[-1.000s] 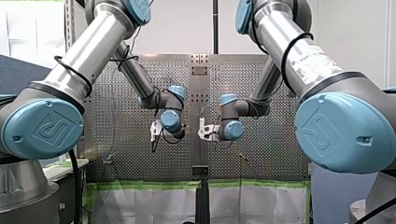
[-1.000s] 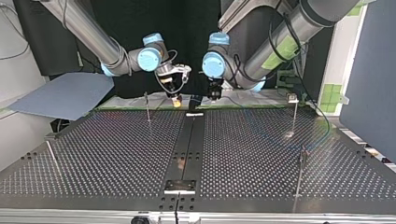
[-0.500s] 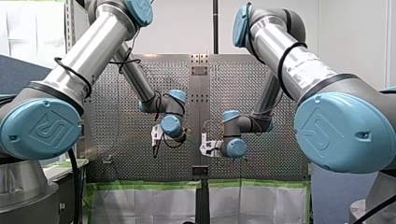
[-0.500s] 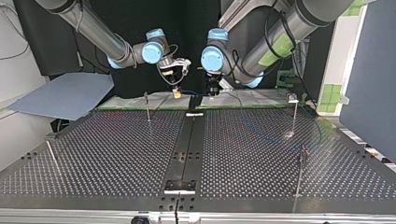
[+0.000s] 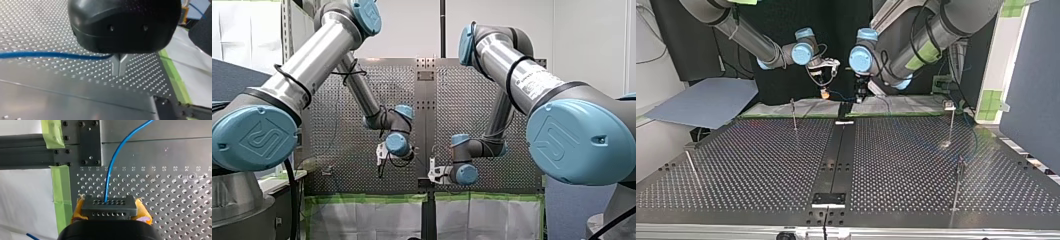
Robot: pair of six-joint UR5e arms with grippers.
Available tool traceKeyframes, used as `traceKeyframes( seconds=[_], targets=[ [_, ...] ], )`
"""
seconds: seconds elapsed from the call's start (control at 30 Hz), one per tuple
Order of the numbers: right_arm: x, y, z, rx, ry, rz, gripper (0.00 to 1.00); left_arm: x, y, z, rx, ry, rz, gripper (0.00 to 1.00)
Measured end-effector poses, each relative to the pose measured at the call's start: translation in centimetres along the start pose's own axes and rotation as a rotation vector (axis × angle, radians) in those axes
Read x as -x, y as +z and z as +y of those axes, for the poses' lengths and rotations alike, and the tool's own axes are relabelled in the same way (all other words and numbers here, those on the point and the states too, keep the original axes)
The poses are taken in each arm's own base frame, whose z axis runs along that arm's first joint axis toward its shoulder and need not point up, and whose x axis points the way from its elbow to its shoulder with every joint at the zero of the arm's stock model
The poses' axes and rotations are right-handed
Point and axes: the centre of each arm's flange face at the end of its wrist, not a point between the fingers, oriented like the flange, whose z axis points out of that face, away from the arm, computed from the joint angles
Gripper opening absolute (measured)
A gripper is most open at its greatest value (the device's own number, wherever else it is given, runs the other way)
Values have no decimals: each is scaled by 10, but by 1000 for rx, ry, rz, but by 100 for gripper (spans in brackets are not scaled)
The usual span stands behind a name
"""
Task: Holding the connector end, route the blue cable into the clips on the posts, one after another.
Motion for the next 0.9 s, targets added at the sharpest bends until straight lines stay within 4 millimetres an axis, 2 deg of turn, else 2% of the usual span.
traceKeyframes(
  seconds=[0.1,0.23,0.47,0.7,0.9],
  targets=[
    [0,0,0,1,-2,2,0,-17,3,-2,-3,-1,3,0],
    [-1,1,0,2,-5,6,0,-27,4,-3,-2,-1,7,0],
    [-6,-4,1,7,-27,9,0,-30,0,-14,-21,-6,-14,0],
    [-27,-20,11,43,-17,45,0,-30,-7,-28,-33,-10,-42,0],
    [-24,-34,20,67,-8,36,0,-31,-15,-46,-64,-27,-81,0]
  ],
)
